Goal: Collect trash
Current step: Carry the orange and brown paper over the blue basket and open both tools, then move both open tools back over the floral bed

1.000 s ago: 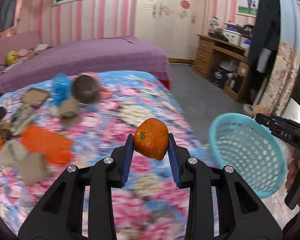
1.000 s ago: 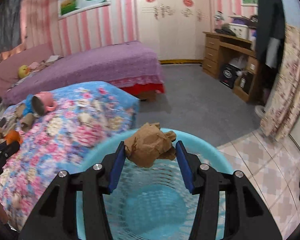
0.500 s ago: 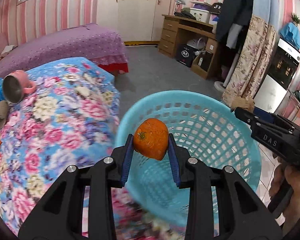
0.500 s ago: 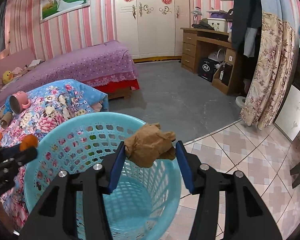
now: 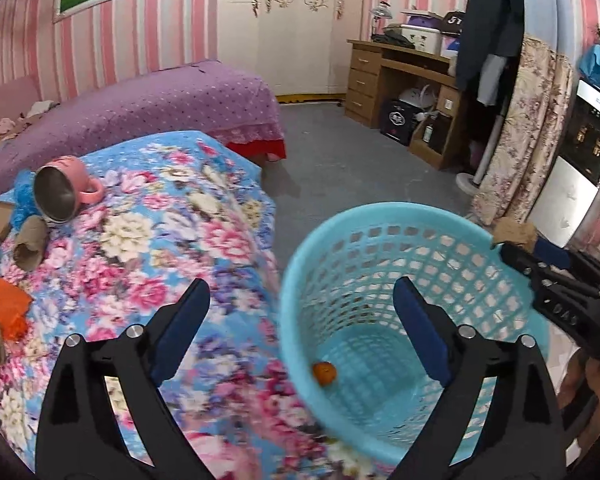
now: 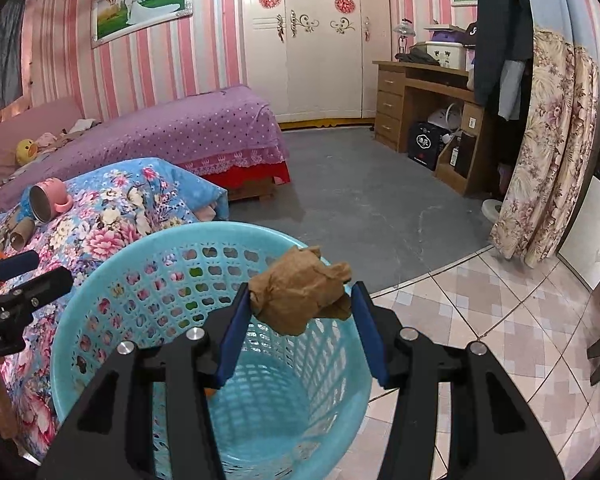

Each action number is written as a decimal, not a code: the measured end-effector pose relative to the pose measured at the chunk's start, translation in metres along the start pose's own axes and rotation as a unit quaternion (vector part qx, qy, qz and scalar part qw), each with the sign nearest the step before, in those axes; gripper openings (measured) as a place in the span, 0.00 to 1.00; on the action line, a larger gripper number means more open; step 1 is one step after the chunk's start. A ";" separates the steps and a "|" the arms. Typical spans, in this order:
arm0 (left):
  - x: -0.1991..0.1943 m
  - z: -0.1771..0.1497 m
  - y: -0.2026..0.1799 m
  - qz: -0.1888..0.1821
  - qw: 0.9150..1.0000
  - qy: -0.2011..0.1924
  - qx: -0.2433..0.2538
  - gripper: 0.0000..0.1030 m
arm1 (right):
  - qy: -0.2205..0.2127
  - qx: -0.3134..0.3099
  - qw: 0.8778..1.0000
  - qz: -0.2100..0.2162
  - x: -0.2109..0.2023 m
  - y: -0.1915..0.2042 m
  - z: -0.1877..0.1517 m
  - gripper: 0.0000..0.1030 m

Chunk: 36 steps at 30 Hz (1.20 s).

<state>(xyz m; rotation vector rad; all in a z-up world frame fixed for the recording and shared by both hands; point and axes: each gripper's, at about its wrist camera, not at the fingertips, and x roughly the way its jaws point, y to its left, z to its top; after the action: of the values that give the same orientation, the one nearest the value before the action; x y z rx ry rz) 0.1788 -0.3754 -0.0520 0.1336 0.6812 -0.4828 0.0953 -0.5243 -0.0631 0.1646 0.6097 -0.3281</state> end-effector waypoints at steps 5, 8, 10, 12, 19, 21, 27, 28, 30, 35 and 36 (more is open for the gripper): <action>-0.001 -0.004 0.021 0.021 1.000 -0.001 -0.011 0.94 | 0.002 -0.001 1.000 0.001 0.005 0.003 -0.001 0.49; -0.003 -0.006 0.031 0.025 0.999 -0.004 -0.023 0.94 | 0.003 0.000 1.000 0.008 0.007 0.006 -0.003 0.51; -0.004 -0.008 0.032 0.029 0.999 -0.006 -0.024 0.94 | 0.000 -0.001 1.000 0.008 0.007 0.007 -0.003 0.51; -0.006 -0.011 0.034 0.031 0.999 -0.007 -0.024 0.94 | -0.005 -0.001 1.000 0.008 0.007 0.009 -0.002 0.62; -0.022 -0.018 0.039 0.040 0.999 -0.020 -0.018 0.95 | -0.026 -0.005 1.000 0.003 -0.002 0.018 0.002 0.91; -0.030 -0.019 0.044 0.043 0.999 -0.028 -0.015 0.95 | -0.031 0.001 1.000 0.000 -0.006 0.020 0.004 0.93; -0.058 -0.015 0.070 0.059 0.997 -0.048 -0.016 0.95 | -0.047 0.007 0.999 -0.018 -0.015 0.042 0.012 0.96; -0.063 -0.015 0.077 0.064 0.996 -0.051 -0.017 0.95 | -0.049 0.008 0.999 -0.017 -0.016 0.049 0.013 0.96; -0.071 -0.013 0.089 0.074 0.996 -0.053 -0.019 0.95 | -0.049 0.009 0.999 -0.016 -0.017 0.060 0.016 0.96; -0.094 -0.015 0.130 0.107 0.992 -0.060 -0.027 0.95 | -0.041 0.003 0.999 -0.006 -0.018 0.096 0.019 0.96; -0.099 -0.016 0.138 0.114 0.991 -0.060 -0.027 0.95 | -0.040 -0.001 0.999 -0.006 -0.019 0.104 0.020 0.96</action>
<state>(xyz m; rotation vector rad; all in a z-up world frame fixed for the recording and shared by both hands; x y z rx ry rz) 0.1682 -0.2109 -0.0071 0.1279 0.5520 -0.2495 0.1280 -0.4269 -0.0303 0.1462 0.5321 -0.3438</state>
